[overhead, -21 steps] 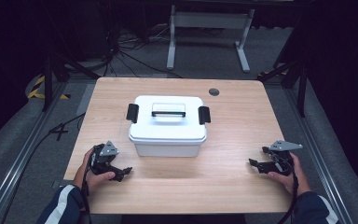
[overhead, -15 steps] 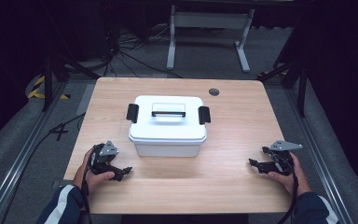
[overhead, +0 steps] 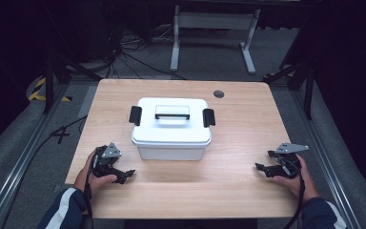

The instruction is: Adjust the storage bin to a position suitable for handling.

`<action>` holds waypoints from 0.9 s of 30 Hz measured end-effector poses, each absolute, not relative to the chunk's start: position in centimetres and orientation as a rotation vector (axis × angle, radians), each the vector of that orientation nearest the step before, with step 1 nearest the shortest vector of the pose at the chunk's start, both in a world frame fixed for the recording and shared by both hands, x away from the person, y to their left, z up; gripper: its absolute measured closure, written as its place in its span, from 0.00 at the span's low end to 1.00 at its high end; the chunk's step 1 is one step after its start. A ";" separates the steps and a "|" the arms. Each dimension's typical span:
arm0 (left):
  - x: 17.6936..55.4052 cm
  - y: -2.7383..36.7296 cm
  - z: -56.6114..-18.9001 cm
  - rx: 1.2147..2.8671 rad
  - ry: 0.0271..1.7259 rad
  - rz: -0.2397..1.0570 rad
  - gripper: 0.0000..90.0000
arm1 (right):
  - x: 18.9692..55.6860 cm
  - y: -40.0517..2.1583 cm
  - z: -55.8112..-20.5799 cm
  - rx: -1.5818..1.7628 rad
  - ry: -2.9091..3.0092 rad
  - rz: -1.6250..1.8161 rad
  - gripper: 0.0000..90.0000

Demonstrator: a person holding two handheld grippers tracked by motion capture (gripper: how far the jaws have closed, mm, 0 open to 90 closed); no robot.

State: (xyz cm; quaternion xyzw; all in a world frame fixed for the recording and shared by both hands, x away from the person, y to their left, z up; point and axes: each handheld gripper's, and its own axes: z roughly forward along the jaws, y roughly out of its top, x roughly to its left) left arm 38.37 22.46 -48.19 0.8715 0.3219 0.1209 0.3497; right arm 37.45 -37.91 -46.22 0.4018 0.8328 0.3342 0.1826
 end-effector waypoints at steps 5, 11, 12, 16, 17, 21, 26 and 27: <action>38.3 22.5 -48.2 2.260 0.843 0.307 0.00 | 37.7 -38.0 -45.7 1.106 2.402 0.929 0.36; 38.4 22.6 -48.2 2.258 0.845 0.319 0.00 | 37.9 -38.0 -45.4 1.087 2.431 0.904 0.37; 38.4 22.6 -48.2 2.259 0.843 0.318 0.00 | 38.0 -37.9 -45.3 1.088 2.434 0.900 0.37; 38.3 22.6 -48.2 2.253 0.854 0.317 0.01 | 38.2 -37.5 -44.8 1.059 2.442 0.907 0.36; 38.3 22.6 -48.2 2.252 0.851 0.322 0.01 | 38.3 -37.4 -44.6 1.051 2.443 0.904 0.37; 38.3 22.6 -48.2 2.255 0.851 0.321 0.01 | 38.2 -36.8 -44.0 1.016 2.468 0.906 0.41; 38.3 22.7 -48.2 2.254 0.847 0.331 0.01 | 38.2 -36.1 -43.1 0.984 2.487 0.909 0.44; 38.3 22.7 -48.2 2.254 0.847 0.331 0.01 | 38.2 -36.0 -42.7 0.977 2.485 0.919 0.44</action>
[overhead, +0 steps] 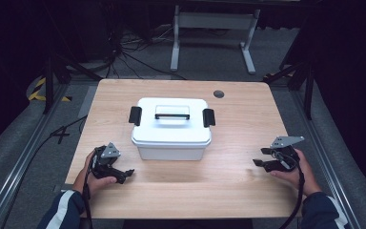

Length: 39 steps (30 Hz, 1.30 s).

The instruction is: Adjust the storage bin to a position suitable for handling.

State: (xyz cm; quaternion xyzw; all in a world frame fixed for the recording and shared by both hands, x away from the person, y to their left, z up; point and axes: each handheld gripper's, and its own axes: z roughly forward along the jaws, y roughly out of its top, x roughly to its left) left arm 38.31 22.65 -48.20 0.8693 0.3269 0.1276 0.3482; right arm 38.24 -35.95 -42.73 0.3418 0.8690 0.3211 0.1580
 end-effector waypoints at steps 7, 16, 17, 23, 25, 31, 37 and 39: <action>38.4 22.6 -48.2 2.252 0.848 0.319 0.00 | 38.3 -35.5 -40.7 0.939 2.486 0.921 0.42; 38.3 22.6 -48.2 2.256 0.849 0.314 0.01 | 39.2 -34.2 -37.8 0.847 2.500 0.904 0.41; 38.4 22.6 -48.2 2.256 0.846 0.320 0.01 | 39.4 -34.0 -37.5 0.826 2.506 0.899 0.41; 38.3 22.6 -48.2 2.251 0.850 0.324 0.01 | 40.4 -32.1 -34.9 0.727 2.533 0.852 0.43; 38.3 22.6 -48.2 2.251 0.851 0.324 0.01 | 40.6 -31.4 -34.1 0.698 2.547 0.841 0.43; 38.3 22.6 -48.2 2.248 0.853 0.322 0.01 | 41.3 -29.6 -31.7 0.610 2.564 0.825 0.44; 38.2 22.6 -48.2 2.247 0.863 0.317 0.01 | 41.9 -27.5 -29.7 0.536 2.576 0.817 0.45; 38.2 22.6 -48.2 2.248 0.862 0.317 0.01 | 42.0 -27.2 -29.5 0.523 2.574 0.805 0.45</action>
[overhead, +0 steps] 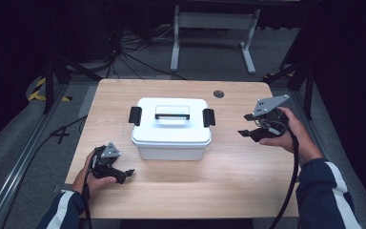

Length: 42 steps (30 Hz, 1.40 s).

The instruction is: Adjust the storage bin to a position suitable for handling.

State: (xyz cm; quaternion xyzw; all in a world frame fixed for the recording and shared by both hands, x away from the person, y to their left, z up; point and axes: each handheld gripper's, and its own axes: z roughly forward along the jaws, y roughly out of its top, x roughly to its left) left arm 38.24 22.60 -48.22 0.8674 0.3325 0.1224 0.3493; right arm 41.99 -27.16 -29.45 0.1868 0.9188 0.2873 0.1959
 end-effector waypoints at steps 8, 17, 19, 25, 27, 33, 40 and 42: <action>38.3 22.6 -48.2 2.248 0.852 0.320 0.01 | 42.7 -24.3 -27.9 0.438 2.586 0.774 0.46; 38.3 22.6 -48.2 2.248 0.850 0.325 0.01 | 43.4 -22.3 -26.9 0.364 2.610 0.755 0.47; 38.3 22.6 -48.2 2.248 0.850 0.325 0.01 | 43.5 -21.9 -26.7 0.353 2.614 0.747 0.47; 38.3 22.6 -48.2 2.247 0.858 0.319 0.01 | 43.9 -20.6 -26.4 0.325 2.628 0.738 0.48; 38.3 22.6 -48.2 2.247 0.858 0.319 0.01 | 44.0 -20.1 -26.3 0.311 2.627 0.742 0.48; 38.3 22.6 -48.2 2.247 0.858 0.319 0.01 | 44.3 -18.3 -26.0 0.268 2.641 0.722 0.48; 38.3 22.6 -48.2 2.247 0.854 0.324 0.01 | 45.0 -16.4 -26.2 0.233 2.661 0.706 0.47; 38.3 22.6 -48.2 2.248 0.856 0.320 0.01 | 45.3 -15.8 -26.3 0.224 2.671 0.695 0.47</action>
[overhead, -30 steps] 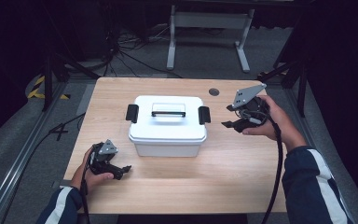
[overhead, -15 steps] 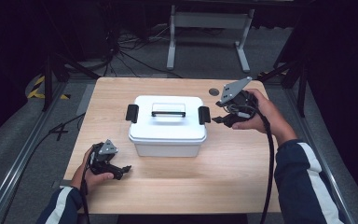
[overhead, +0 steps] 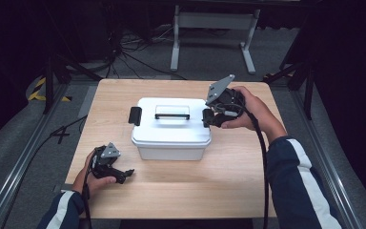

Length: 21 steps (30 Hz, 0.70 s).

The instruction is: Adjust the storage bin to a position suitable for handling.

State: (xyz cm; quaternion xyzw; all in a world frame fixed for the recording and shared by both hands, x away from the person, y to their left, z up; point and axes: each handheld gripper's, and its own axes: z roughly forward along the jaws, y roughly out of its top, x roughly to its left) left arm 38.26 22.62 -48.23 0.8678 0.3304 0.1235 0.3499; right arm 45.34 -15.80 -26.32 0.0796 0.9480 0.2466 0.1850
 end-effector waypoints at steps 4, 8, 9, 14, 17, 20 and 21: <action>38.3 22.6 -48.2 2.251 0.852 0.327 0.01 | 45.9 -14.8 -26.5 0.198 2.688 0.674 0.48; 38.3 22.7 -48.2 2.252 0.852 0.326 0.01 | 46.3 -13.9 -26.6 0.181 2.711 0.642 0.49; 38.3 22.7 -48.2 2.252 0.852 0.326 0.01 | 46.4 -13.6 -26.5 0.175 2.715 0.637 0.49; 38.3 22.6 -48.2 2.252 0.852 0.327 0.01 | 46.6 -12.3 -26.1 0.128 2.718 0.611 0.52; 38.3 22.7 -48.2 2.252 0.852 0.327 0.01 | 46.7 -11.3 -26.2 0.101 2.731 0.581 0.53; 38.3 22.7 -48.2 2.252 0.853 0.327 0.01 | 46.6 -10.2 -26.3 0.079 2.747 0.542 0.56; 38.3 22.6 -48.2 2.248 0.856 0.326 0.01 | 46.6 -9.8 -26.4 0.080 2.745 0.528 0.57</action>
